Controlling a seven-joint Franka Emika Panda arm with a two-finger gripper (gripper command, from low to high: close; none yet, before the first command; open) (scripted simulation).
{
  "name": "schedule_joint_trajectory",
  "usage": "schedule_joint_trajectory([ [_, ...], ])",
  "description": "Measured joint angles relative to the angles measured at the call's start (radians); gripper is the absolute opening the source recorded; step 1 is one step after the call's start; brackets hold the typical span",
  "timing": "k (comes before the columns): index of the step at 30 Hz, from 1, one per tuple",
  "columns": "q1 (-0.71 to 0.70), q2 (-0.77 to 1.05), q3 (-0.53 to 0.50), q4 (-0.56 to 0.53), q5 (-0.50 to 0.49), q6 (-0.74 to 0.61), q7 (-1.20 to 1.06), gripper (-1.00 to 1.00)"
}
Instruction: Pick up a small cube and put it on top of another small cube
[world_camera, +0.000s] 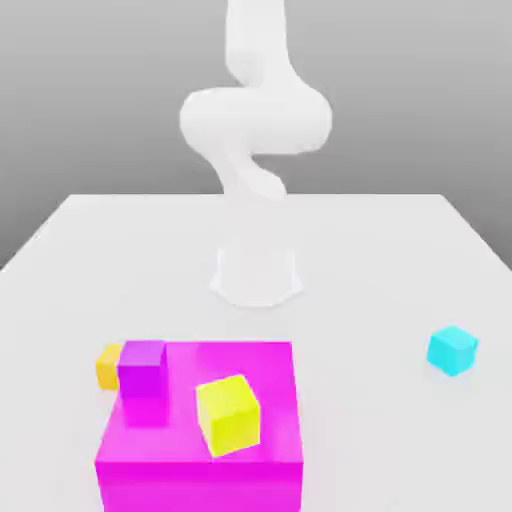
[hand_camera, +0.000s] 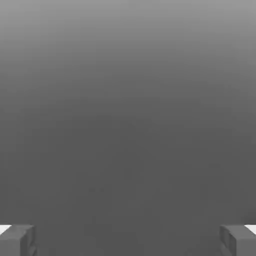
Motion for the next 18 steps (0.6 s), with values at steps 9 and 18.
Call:
schedule_joint_trajectory([
  [9,-0.255,0.29,0.005,-0.231,0.003,0.219,0.404,0.0],
  [18,-0.462,0.568,-0.033,-0.454,-0.015,0.431,0.809,0.0],
])
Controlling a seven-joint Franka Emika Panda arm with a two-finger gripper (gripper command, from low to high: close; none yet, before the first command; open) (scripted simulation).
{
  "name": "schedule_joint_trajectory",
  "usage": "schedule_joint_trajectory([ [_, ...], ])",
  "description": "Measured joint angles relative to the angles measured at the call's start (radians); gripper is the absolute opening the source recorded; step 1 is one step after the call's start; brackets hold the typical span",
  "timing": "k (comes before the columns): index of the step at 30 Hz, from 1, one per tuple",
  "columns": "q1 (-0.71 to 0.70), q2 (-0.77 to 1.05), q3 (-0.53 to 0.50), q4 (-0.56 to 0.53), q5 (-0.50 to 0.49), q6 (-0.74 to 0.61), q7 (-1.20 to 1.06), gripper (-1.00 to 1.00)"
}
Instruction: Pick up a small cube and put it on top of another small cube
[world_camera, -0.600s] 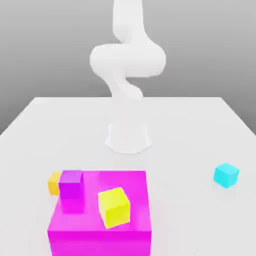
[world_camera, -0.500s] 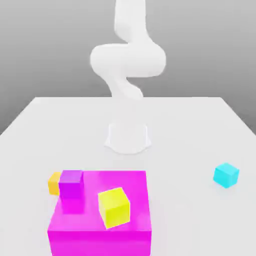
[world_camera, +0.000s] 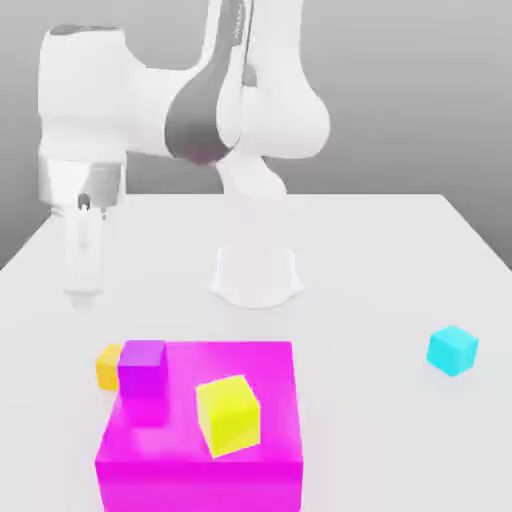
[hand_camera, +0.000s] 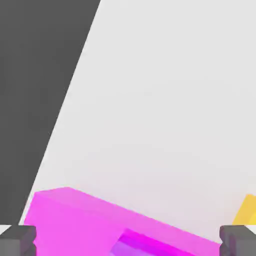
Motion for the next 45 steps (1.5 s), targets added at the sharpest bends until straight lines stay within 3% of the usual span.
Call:
schedule_joint_trajectory([
  [4,-0.067,0.126,-0.037,-0.086,0.007,0.097,0.15,0.0],
  [11,-0.115,0.377,0.018,-0.058,0.058,0.301,0.138,0.0],
  [12,-0.12,0.406,0.024,-0.052,0.058,0.325,0.138,-1.0],
  [19,-0.122,0.41,0.025,-0.052,0.057,0.33,0.14,-1.0],
  [27,-0.123,0.162,0.014,-0.09,0.012,0.121,0.179,-1.0],
  [31,-0.101,0.246,0.024,0.017,0.022,0.101,0.266,-1.0],
  [39,0.06,0.28,0.16,0.287,0.009,0.038,0.349,-1.0],
  [45,0.317,0.213,0.319,0.293,0.04,-0.02,0.418,-1.0],
])
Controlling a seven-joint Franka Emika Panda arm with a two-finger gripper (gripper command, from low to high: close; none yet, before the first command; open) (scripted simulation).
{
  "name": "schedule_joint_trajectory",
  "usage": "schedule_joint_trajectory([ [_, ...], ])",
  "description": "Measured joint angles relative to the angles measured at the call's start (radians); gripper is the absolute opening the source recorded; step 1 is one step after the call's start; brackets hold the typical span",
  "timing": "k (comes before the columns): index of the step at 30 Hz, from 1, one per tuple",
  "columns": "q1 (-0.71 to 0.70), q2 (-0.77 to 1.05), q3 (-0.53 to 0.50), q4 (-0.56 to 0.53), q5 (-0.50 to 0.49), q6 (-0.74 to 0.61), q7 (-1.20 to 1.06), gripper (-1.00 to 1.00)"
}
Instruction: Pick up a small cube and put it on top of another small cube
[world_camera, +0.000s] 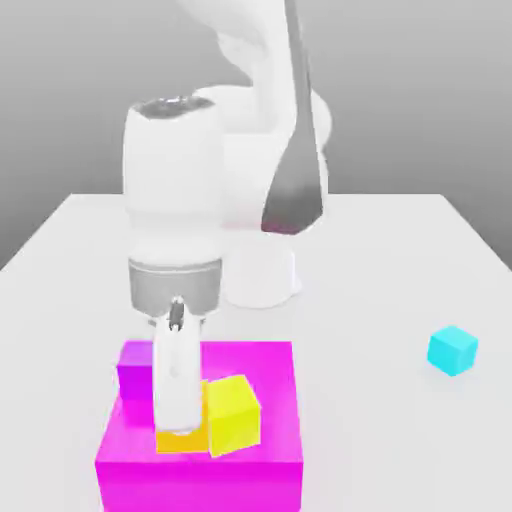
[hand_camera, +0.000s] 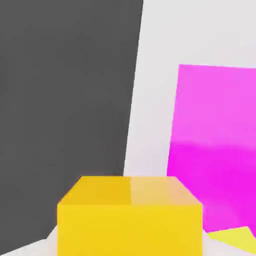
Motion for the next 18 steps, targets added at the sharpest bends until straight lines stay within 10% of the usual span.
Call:
schedule_joint_trajectory([
  [18,0.565,-0.182,0.33,-0.246,0.129,-0.101,0.181,-1.0],
])
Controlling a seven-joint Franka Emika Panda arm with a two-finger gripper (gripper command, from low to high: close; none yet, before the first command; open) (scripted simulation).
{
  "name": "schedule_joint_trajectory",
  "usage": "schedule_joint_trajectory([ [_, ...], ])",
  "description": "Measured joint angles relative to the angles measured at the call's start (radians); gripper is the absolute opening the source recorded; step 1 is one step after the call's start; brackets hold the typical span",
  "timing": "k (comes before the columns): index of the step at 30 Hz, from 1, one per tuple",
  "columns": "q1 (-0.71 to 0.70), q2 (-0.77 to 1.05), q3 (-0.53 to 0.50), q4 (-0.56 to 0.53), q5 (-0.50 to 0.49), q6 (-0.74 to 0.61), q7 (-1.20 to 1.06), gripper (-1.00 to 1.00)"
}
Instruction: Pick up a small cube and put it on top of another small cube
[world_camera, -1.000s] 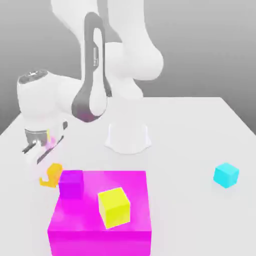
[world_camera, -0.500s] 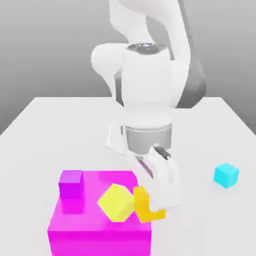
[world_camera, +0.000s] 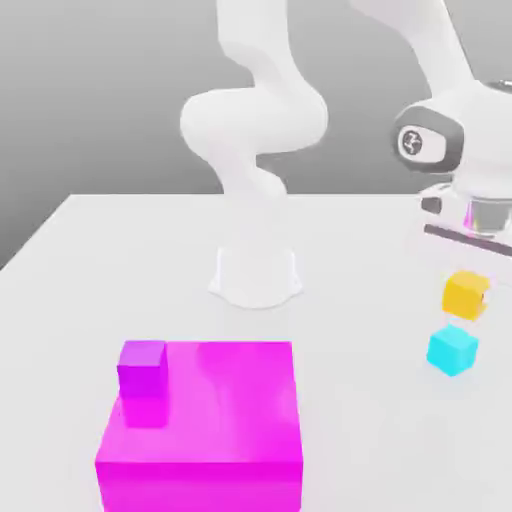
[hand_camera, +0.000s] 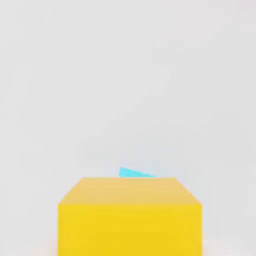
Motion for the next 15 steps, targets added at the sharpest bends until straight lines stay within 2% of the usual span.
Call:
schedule_joint_trajectory([
  [15,-0.045,0.091,0.02,0.002,-0.165,0.095,0.117,-1.0],
])
